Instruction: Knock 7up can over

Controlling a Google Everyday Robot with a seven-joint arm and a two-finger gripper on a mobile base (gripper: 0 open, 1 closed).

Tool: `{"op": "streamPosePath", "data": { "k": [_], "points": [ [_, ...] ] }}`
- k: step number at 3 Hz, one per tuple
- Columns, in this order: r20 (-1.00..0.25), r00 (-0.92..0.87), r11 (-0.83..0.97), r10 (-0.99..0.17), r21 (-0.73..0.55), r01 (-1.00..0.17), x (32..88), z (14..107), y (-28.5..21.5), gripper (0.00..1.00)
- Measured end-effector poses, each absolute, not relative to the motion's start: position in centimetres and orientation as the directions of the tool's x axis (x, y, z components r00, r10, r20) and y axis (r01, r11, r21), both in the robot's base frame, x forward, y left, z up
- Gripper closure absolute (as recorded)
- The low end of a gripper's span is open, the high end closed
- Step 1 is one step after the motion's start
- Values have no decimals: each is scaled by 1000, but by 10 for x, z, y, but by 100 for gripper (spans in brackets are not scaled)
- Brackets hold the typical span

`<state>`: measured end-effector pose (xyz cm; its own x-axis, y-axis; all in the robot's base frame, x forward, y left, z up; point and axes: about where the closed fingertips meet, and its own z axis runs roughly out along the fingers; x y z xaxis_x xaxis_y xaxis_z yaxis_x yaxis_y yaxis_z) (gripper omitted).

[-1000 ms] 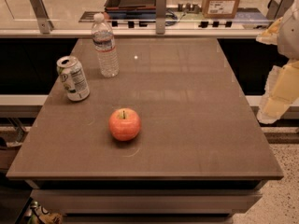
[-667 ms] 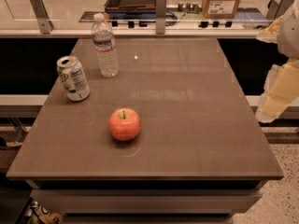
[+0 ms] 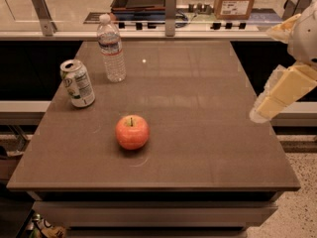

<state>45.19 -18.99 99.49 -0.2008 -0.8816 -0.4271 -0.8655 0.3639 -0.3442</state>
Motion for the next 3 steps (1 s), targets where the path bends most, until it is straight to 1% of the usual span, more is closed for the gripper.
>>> {"op": "streamPosePath", "data": {
  "k": [1,3],
  "points": [
    [-547,-120,366,-829,-366,-856,467,999,-167,0],
    [-722,79,304,-687,-385,-871,494,1002,-110,0]
  ]
}}
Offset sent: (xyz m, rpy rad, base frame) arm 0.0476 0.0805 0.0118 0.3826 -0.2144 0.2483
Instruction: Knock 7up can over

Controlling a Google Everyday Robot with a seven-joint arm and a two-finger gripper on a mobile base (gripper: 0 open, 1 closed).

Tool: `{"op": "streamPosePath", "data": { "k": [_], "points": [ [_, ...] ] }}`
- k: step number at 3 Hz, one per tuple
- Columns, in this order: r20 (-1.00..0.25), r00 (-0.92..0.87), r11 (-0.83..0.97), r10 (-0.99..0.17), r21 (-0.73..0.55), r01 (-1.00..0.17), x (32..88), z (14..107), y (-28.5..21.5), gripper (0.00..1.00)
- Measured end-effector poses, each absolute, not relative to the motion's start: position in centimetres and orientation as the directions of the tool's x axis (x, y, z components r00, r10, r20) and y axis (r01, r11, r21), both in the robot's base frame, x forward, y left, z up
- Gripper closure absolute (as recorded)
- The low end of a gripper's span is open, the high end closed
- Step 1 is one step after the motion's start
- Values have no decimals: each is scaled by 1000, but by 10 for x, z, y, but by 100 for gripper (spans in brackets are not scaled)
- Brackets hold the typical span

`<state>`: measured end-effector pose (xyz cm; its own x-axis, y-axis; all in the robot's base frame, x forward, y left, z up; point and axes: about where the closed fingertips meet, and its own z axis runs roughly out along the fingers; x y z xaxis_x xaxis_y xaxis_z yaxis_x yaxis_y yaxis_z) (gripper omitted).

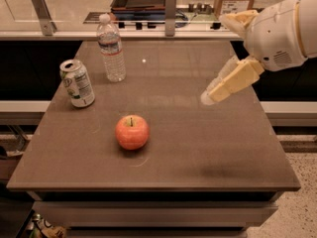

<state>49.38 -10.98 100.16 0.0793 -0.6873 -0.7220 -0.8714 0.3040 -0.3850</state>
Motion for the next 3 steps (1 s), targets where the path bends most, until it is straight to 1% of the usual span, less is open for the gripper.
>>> {"op": "streamPosePath", "data": {
  "k": [2,3],
  "points": [
    [-868,184,304,-461,-349,-886,496,1005,-51,0],
    [-867,184,304,-462,-350,-886,495,1005,-51,0]
  ]
}}
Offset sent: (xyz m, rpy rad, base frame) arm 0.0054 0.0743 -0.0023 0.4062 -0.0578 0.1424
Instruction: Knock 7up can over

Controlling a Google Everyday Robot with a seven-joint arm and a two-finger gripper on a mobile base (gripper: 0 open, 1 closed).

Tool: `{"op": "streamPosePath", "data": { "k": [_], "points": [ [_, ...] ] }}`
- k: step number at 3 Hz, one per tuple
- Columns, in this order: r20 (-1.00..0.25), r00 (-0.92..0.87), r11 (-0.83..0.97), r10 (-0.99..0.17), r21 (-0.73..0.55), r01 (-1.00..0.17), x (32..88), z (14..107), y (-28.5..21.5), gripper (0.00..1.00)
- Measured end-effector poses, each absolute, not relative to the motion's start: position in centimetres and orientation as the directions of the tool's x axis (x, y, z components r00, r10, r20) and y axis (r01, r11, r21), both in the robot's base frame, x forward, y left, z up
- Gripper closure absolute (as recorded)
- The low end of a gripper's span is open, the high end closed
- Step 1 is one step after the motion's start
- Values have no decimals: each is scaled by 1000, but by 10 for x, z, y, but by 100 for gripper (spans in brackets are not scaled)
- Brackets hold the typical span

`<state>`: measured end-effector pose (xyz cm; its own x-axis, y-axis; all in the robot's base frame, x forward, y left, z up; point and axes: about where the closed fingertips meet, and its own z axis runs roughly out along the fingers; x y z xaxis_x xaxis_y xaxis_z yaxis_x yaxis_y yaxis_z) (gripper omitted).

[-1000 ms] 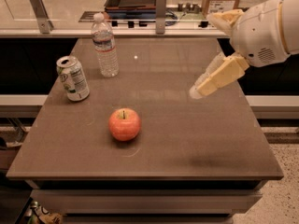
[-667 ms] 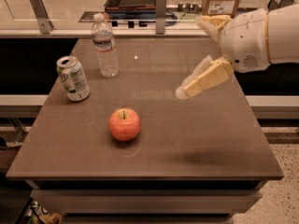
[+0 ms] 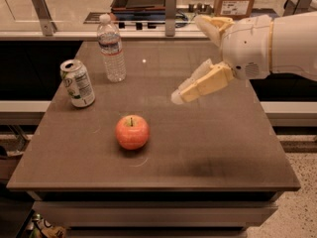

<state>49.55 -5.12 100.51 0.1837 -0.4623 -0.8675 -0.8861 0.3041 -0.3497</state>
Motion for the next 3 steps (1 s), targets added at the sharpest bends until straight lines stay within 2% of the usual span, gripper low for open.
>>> {"op": "streamPosePath", "data": {
  "k": [1,3],
  "points": [
    [-875,161,324,-457,-332,-886,497,1005,-52,0],
    [-915,151,326,-375,-283,-902,501,990,-9,0]
  ]
}}
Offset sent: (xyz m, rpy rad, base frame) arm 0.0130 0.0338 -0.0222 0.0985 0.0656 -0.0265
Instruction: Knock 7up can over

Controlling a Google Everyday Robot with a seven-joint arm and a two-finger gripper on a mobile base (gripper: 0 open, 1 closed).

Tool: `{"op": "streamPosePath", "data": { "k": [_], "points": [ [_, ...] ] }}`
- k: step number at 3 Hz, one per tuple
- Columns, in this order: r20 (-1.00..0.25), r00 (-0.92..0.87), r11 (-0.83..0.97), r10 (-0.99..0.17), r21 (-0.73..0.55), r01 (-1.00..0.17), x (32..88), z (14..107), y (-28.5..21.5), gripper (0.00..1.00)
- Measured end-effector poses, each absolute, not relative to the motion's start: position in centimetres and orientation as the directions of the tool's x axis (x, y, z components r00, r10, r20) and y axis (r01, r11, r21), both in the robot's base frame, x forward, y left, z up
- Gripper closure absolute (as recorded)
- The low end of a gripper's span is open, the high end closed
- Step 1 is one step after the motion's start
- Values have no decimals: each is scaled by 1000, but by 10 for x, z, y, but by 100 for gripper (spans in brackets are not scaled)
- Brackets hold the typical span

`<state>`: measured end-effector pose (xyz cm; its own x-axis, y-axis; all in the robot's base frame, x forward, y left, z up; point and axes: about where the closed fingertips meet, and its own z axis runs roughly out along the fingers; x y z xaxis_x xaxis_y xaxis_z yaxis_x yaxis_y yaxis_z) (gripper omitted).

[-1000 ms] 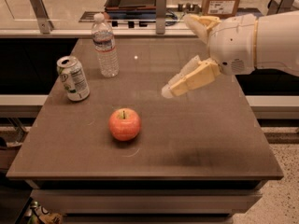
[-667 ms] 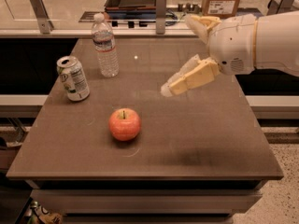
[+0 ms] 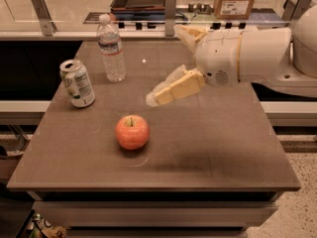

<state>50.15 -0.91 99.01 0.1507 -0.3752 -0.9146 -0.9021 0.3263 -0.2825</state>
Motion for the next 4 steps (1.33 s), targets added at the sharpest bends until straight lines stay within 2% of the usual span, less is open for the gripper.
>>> {"op": "streamPosePath", "data": {
  "k": [2,4],
  "points": [
    [-940,133,260,-313,-219,-940,507,969,49,0],
    [-932,93,258,-350,-191,-947,531,938,94,0]
  ]
}}
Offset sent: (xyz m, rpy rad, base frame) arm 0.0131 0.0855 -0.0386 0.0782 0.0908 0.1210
